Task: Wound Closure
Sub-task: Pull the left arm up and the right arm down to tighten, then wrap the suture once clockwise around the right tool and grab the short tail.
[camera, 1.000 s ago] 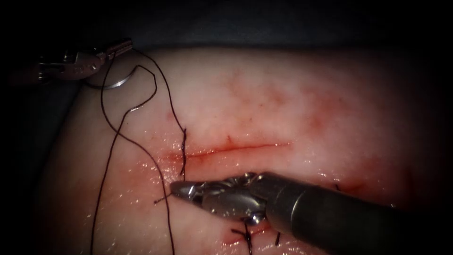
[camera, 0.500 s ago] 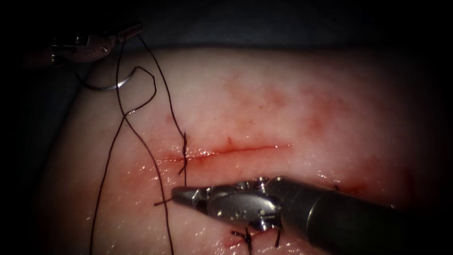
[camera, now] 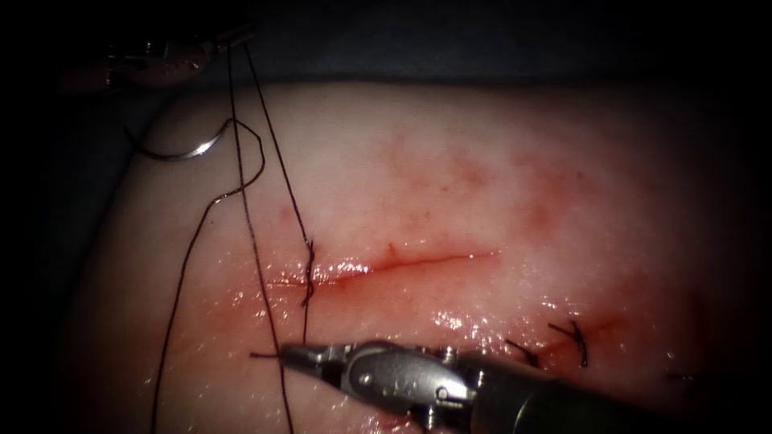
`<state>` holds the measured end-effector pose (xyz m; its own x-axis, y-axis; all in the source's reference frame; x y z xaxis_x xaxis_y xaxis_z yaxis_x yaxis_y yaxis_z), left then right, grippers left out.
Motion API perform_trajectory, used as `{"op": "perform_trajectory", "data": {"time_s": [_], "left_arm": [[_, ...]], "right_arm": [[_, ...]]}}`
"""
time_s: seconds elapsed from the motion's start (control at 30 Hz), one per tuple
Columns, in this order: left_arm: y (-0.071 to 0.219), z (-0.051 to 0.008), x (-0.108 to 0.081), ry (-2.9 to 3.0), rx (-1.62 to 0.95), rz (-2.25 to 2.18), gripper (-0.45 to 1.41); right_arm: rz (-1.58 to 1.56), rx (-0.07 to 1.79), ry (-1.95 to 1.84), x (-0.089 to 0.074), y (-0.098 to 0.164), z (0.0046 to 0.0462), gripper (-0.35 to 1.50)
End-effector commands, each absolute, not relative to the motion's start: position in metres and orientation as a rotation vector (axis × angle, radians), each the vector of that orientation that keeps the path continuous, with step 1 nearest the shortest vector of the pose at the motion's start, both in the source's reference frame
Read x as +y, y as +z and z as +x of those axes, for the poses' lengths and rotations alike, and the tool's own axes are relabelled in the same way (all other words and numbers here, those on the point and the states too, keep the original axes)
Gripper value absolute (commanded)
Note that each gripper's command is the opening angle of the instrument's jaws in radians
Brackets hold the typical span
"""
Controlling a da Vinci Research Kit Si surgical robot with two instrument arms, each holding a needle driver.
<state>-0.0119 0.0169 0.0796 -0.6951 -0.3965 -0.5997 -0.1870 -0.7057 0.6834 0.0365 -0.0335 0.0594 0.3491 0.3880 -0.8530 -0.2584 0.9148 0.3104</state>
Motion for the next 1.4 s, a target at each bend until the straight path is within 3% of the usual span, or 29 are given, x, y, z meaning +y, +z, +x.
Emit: {"op": "perform_trajectory", "data": {"time_s": [0.03, 0.37, 0.93, 1.23, 1.27, 1.33, 1.37, 1.4], "left_arm": [[0.0797, -0.0125, 0.0180, -2.538, -1.173, 1.169, -0.45], [0.0813, -0.0122, 0.0197, -2.579, -1.331, 1.146, -0.45], [0.0846, -0.0103, 0.0211, -2.636, -1.317, 1.197, -0.45], [0.0790, -0.0109, 0.0166, -2.530, -1.074, 1.485, -0.45], [0.0782, -0.0110, 0.0159, -2.519, -1.033, 1.511, -0.45], [0.0762, -0.0113, 0.0135, -2.482, -0.898, 1.546, -0.45], [0.0762, -0.0113, 0.0135, -2.482, -0.898, 1.546, -0.45], [0.0756, -0.0114, 0.0125, -2.469, -0.847, 1.550, -0.45]], "right_arm": [[0.146, 1.144, 0.435, -0.0338, 0.0597, 0.0378, -0.35], [0.209, 1.145, 0.498, -0.0351, 0.0606, 0.0378, -0.35], [0.250, 1.091, 0.491, -0.0373, 0.0612, 0.0382, -0.35], [0.210, 1.184, 0.390, -0.0364, 0.0597, 0.0380, -0.35], [0.186, 1.201, 0.356, -0.0362, 0.0595, 0.0380, -0.15], [0.103, 1.259, 0.286, -0.0356, 0.0587, 0.0379, 0.66], [0.103, 1.259, 0.286, -0.0356, 0.0587, 0.0379, 0.66], [0.075, 1.282, 0.279, -0.0353, 0.0585, 0.0378, 0.89]]}}
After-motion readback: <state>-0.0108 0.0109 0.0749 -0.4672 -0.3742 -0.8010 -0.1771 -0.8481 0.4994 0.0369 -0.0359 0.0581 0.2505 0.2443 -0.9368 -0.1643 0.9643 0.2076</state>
